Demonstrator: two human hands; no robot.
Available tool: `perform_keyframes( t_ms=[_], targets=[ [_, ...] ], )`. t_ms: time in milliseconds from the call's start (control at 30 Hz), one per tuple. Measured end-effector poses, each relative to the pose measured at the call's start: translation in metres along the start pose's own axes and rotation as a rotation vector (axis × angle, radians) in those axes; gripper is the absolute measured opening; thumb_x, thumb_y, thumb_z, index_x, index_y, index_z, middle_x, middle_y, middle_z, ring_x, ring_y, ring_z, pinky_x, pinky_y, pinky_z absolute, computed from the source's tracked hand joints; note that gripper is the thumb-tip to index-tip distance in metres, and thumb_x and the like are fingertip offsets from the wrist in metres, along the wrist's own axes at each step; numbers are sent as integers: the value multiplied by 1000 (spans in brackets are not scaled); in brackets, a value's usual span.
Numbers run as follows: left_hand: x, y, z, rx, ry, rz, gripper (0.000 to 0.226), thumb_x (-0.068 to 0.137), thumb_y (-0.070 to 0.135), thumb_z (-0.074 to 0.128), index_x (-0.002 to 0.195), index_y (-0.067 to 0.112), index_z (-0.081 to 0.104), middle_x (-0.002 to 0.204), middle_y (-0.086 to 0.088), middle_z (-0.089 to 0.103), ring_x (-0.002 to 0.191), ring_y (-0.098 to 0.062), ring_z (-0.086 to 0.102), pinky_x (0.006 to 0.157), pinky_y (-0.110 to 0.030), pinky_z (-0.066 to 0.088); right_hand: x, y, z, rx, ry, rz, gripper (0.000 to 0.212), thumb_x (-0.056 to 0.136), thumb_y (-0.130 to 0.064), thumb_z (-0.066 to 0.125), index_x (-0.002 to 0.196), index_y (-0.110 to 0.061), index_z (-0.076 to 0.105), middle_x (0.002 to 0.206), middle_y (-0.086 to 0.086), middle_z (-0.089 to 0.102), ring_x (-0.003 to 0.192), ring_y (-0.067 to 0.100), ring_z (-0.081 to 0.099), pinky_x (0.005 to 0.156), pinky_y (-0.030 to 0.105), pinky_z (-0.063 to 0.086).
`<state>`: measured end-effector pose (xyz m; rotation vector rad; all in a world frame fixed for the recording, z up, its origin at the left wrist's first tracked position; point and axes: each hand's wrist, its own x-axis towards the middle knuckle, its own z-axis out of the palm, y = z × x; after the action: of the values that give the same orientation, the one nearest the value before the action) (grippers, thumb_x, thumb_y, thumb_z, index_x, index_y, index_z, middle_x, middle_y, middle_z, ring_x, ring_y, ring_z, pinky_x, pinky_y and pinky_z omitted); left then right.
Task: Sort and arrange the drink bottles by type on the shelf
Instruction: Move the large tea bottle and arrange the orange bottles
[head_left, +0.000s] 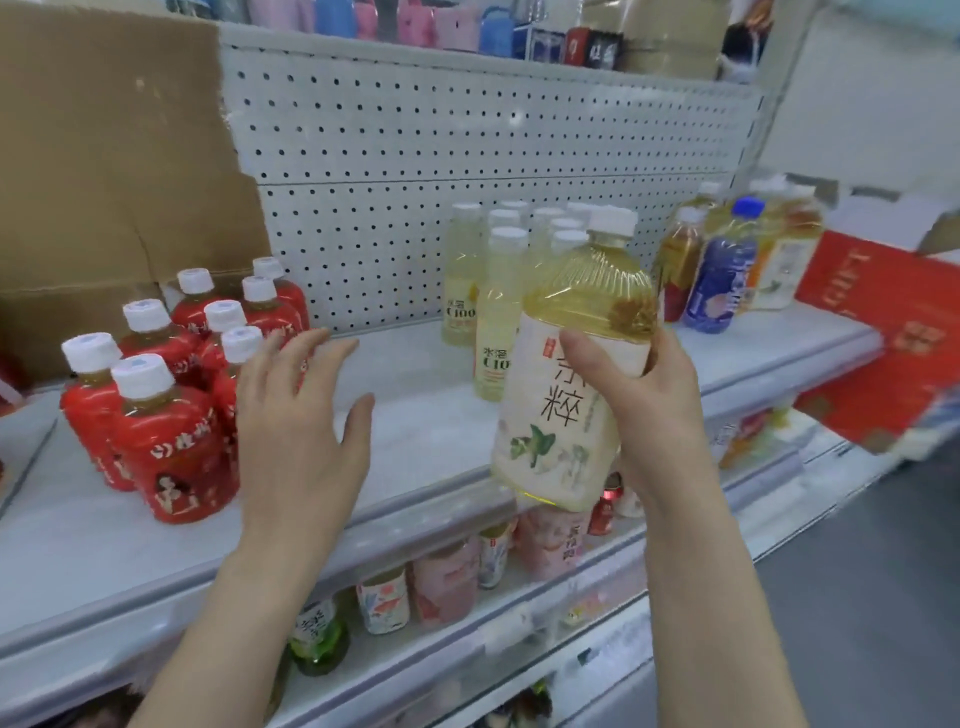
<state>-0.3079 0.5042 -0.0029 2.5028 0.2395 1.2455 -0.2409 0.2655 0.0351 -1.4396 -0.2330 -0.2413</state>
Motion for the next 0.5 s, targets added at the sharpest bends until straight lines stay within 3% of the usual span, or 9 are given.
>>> perform_keyframes(
  t_ms=[167,300,500],
  targets=[
    [4,74,34,-271,-4,-4,45,89,13,69,132,18,60,133,-4,57,124,-22,49,105,-34,37,22,1,-71,32,92,6,71,57,-48,90,117,-20,65,110,4,78,101,23,76,92,54,59],
    [19,148,91,-412,-93,7,44,90,19,70,132,26,58,127,5,57,114,-19,56,96,-32,44,61,12,-135,25,116,12,75,56,-45,91,120,-17,63,109,5,78,100,24,76,91,54,60],
    [53,256,194,-520,-250,32,52,90,24,68,139,29,50,130,6,53,111,-13,55,99,-41,48,144,14,-241,19,82,20,74,66,-32,93,128,-12,59,115,9,76,103,27,75,91,55,59]
  ],
)
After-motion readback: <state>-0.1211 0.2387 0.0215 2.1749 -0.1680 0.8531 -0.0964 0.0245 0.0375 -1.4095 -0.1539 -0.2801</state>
